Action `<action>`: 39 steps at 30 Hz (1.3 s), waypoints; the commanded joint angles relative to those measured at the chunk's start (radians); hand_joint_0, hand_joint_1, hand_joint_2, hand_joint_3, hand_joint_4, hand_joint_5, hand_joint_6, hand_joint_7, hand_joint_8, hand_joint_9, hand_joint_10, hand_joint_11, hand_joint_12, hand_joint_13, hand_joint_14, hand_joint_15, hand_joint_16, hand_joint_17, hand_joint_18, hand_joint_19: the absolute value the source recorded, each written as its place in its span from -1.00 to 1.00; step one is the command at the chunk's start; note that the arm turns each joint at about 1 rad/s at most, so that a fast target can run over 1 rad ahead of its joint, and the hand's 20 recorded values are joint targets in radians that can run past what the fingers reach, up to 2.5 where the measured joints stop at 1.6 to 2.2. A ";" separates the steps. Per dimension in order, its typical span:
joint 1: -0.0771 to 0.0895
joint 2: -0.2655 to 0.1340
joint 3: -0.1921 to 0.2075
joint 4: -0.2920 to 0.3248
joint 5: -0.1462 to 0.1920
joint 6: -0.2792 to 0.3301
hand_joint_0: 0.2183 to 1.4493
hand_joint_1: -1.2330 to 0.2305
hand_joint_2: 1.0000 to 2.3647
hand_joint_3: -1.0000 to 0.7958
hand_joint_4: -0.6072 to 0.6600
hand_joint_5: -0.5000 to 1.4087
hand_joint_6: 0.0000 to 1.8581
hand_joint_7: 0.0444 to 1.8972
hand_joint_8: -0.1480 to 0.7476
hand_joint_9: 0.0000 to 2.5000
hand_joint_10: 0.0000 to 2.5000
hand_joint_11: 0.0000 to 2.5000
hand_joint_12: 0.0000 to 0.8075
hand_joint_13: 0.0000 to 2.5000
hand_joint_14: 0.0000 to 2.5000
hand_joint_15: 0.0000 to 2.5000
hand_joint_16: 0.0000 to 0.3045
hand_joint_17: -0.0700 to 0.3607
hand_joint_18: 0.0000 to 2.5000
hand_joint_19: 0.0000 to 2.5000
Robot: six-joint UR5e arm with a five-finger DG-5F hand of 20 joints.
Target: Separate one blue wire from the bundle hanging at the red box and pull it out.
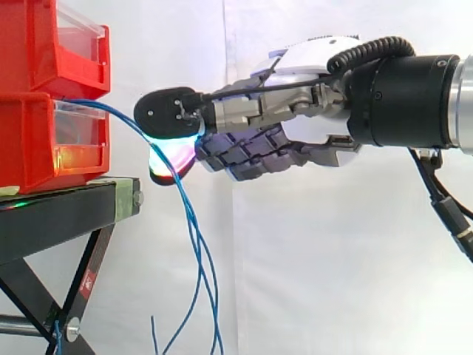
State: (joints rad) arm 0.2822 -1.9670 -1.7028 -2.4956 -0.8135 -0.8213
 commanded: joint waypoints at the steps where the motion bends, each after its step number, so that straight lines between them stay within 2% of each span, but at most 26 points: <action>1: 0.005 -0.010 0.000 0.001 0.040 0.019 -0.43 -0.33 -1.00 -0.44 0.42 -0.62 -0.39 0.17 -0.01 -0.84 -1.00 -1.00 -0.06 -0.91 -1.00 -0.89 -0.61 -0.06 -0.87 -0.99; 9: 0.011 -0.010 0.002 0.003 0.043 0.080 -0.44 -0.33 -1.00 -0.44 0.42 -0.63 -0.39 0.17 -0.01 -0.84 -1.00 -1.00 -0.06 -0.91 -1.00 -0.90 -0.62 -0.07 -0.87 -0.99; 15: 0.017 -0.010 0.000 0.006 0.043 0.086 -0.44 -0.33 -1.00 -0.44 0.43 -0.63 -0.39 0.16 -0.01 -0.84 -1.00 -1.00 -0.05 -0.91 -1.00 -0.90 -0.62 -0.07 -0.87 -0.99; 20: 0.029 -0.010 0.000 0.006 0.045 0.096 -0.44 -0.33 -1.00 -0.44 0.42 -0.62 -0.39 0.16 -0.01 -0.84 -1.00 -1.00 -0.05 -0.91 -1.00 -0.89 -0.62 -0.07 -0.87 -0.99; 23: 0.038 -0.029 0.000 0.023 0.047 0.099 -0.44 -0.32 -1.00 -0.44 0.42 -0.63 -0.39 0.16 -0.01 -0.84 -1.00 -1.00 -0.05 -0.91 -1.00 -0.89 -0.62 -0.07 -0.87 -0.99; 24: 0.038 -0.033 0.000 0.030 0.047 0.105 -0.44 -0.32 -1.00 -0.44 0.43 -0.63 -0.39 0.16 -0.01 -0.84 -1.00 -1.00 -0.05 -0.91 -1.00 -0.90 -0.62 -0.07 -0.87 -0.99; 25: 0.040 -0.056 0.000 0.044 0.047 0.120 -0.44 -0.32 -1.00 -0.44 0.42 -0.63 -0.39 0.16 -0.01 -0.84 -1.00 -1.00 -0.05 -0.91 -1.00 -0.89 -0.62 -0.07 -0.87 -0.99; 26: 0.040 -0.056 0.000 0.044 0.047 0.120 -0.44 -0.31 -1.00 -0.44 0.43 -0.63 -0.39 0.16 -0.01 -0.84 -1.00 -1.00 -0.05 -0.91 -1.00 -0.89 -0.62 -0.07 -0.87 -0.98; 27: 0.040 -0.058 0.000 0.055 0.047 0.145 -0.44 -0.31 -1.00 -0.44 0.43 -0.63 -0.39 0.16 -0.01 -0.84 -1.00 -1.00 -0.06 -0.91 -1.00 -0.89 -0.62 -0.07 -0.87 -0.98; 28: 0.040 -0.058 0.000 0.055 0.047 0.145 -0.44 -0.31 -1.00 -0.44 0.43 -0.63 -0.39 0.16 -0.01 -0.84 -1.00 -1.00 -0.06 -0.91 -1.00 -0.89 -0.62 -0.07 -0.87 -0.98; 29: 0.042 -0.067 0.000 0.064 0.047 0.192 -0.44 -0.31 -1.00 -0.44 0.43 -0.63 -0.39 0.16 -0.01 -0.84 -1.00 -1.00 -0.05 -0.91 -1.00 -0.89 -0.62 -0.07 -0.87 -0.98; 33: 0.040 -0.067 0.000 0.063 0.048 0.275 -0.45 -0.31 -1.00 -0.44 0.43 -0.62 -0.39 0.16 -0.01 -0.84 -1.00 -1.00 -0.05 -0.91 -1.00 -0.89 -0.62 -0.07 -0.87 -0.98; 39: 0.042 -0.067 0.000 0.053 0.048 0.326 -0.44 -0.30 -1.00 -0.44 0.43 -0.63 -0.38 0.15 0.00 -0.83 -1.00 -1.00 -0.05 -0.91 -1.00 -0.89 -0.62 -0.07 -0.87 -0.98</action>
State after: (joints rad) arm 0.3229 -2.0335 -1.7027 -2.4383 -0.7657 -0.5205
